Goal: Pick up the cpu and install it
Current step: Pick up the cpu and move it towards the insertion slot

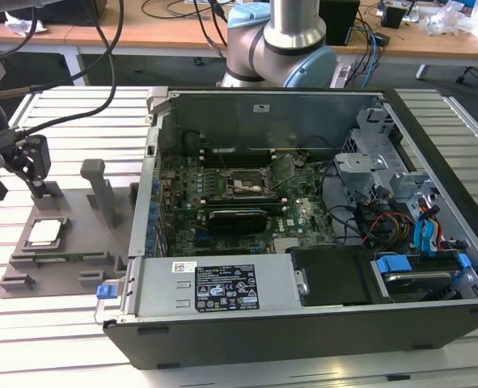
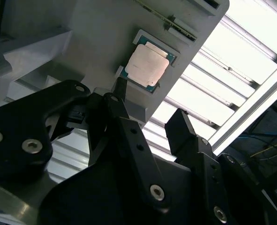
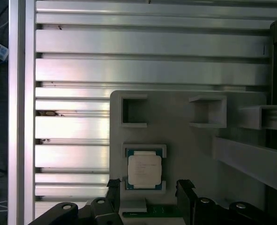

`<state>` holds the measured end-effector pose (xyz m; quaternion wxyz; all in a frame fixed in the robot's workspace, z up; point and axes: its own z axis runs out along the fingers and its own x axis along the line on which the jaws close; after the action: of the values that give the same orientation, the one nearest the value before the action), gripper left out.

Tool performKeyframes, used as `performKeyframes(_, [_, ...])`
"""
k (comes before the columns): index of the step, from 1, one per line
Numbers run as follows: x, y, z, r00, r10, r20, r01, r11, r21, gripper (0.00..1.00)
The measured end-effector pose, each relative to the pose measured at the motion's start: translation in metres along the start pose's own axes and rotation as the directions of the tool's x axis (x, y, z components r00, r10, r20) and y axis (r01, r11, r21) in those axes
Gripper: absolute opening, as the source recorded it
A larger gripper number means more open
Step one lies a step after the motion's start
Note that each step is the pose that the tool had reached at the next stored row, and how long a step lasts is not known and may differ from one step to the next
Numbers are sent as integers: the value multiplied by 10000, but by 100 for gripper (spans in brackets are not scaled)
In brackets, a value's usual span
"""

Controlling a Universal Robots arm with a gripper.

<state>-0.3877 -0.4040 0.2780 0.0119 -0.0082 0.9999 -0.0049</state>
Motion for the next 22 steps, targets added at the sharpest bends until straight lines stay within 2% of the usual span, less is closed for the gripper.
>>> performKeyframes(22, [4, 1, 150, 10000, 0, 1, 0, 10000, 0, 60])
